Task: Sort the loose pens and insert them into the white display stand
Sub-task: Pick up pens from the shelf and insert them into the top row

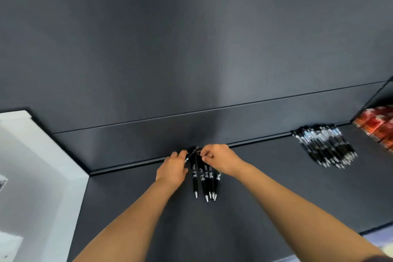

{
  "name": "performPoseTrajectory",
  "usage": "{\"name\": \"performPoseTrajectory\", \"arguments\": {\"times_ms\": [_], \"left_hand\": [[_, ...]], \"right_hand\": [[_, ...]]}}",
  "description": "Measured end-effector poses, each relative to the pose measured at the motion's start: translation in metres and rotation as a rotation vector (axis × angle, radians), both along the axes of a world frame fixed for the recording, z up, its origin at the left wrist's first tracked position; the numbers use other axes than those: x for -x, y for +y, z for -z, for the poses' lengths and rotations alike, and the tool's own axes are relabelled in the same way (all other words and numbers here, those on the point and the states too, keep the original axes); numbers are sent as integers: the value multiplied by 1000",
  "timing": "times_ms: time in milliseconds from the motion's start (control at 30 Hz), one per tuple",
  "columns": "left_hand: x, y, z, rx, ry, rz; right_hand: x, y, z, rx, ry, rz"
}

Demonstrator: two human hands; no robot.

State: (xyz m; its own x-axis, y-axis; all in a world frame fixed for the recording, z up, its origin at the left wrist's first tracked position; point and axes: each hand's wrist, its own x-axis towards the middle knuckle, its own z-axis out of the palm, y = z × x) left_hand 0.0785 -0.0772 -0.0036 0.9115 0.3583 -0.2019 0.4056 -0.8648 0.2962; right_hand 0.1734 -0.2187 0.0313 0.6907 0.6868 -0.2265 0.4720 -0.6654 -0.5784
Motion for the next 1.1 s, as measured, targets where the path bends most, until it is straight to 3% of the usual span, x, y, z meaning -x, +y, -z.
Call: {"name": "performPoseTrajectory", "arguments": {"times_ms": [200,433,500,800,933,1100], "left_hand": [[5,14,15,-2,-48,12],[34,32,15,-74,39,-40],[36,35,15,-87,29,-56],[28,25,18,-11,-21,-41],[28,23,6,317,-209,-161],[33,14,-24,682,-465,-364]], "right_hand": [[9,20,19,76,-54,27],[32,53,39,276,-377,3],[36,59,43,296,-387,16],[25,48,30,88,34,207],[22,36,13,-151,225,239],[30,30,-18,-389,329,197]]}}
